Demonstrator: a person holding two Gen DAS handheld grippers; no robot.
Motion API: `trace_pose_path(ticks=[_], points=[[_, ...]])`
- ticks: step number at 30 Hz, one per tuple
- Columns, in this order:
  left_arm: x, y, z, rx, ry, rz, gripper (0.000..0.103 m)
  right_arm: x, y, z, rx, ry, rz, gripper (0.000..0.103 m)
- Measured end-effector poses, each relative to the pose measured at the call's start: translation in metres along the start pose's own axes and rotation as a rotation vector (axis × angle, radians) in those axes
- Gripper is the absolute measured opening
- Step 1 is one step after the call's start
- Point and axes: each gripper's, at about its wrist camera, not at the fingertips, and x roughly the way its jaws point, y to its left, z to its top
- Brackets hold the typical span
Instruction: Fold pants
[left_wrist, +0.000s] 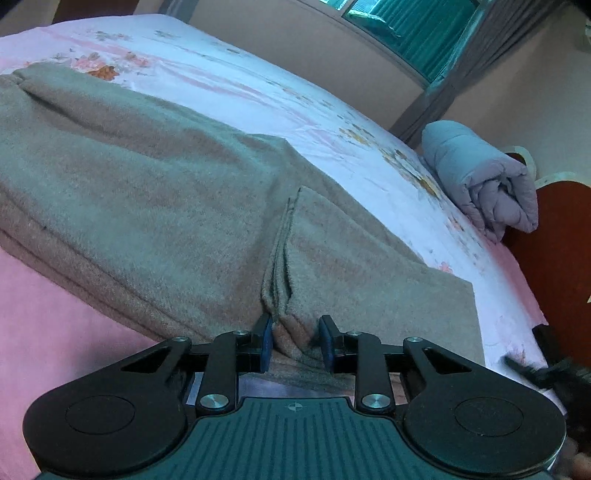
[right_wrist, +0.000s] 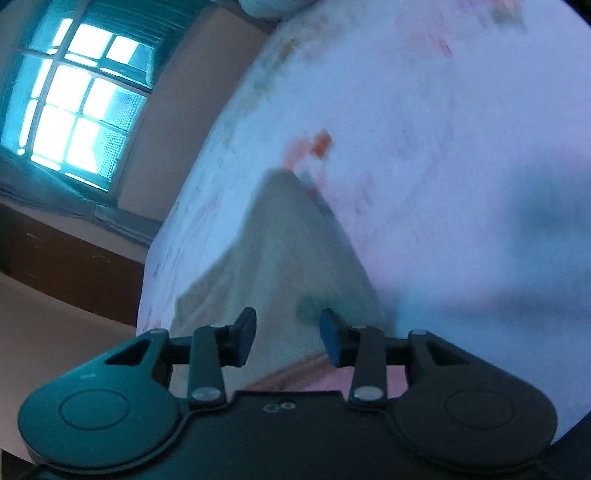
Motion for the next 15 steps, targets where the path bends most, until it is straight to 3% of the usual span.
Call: trace_pose_path(ticks=[2, 3, 4, 5, 7, 8, 9, 11, 13, 15], points=[[-0.005, 0.001, -0.003, 0.020, -0.004, -0.003, 0.029, -0.010, 0.010, -0.003, -0.050, -0.029, 0.072, 0.040], [-0.005, 0.001, -0.004, 0.026, -0.007, -0.004, 0.032, -0.008, 0.010, -0.004, -0.060, -0.011, 0.049, 0.042], [-0.005, 0.000, -0.004, 0.026, -0.007, -0.012, 0.034, 0.001, 0.008, -0.006, -0.071, 0.036, -0.027, 0.041], [-0.005, 0.001, -0.003, 0.021, -0.002, -0.029, 0.041, 0.011, 0.003, -0.007, -0.080, 0.087, -0.071, 0.037], [-0.012, 0.004, 0.005, -0.009, 0.010, -0.071, 0.064, 0.011, 0.004, -0.007, -0.079, 0.084, -0.073, 0.038], [-0.024, 0.005, 0.010, -0.013, -0.021, -0.069, 0.089, 0.007, 0.010, -0.006, -0.090, 0.068, -0.070, 0.043], [-0.038, 0.006, 0.013, -0.005, -0.078, -0.052, 0.103, -0.001, 0.017, -0.007, -0.114, 0.036, -0.049, 0.044], [-0.071, 0.014, 0.022, 0.026, -0.191, -0.030, 0.103, -0.010, 0.028, -0.011, -0.170, 0.013, -0.029, 0.045], [-0.094, 0.034, 0.032, 0.020, -0.223, -0.050, 0.103, -0.015, 0.037, -0.018, -0.212, 0.004, -0.015, 0.047], [-0.112, 0.063, 0.040, -0.004, -0.247, -0.017, 0.103, -0.019, 0.045, -0.029, -0.250, -0.002, -0.011, 0.049]])
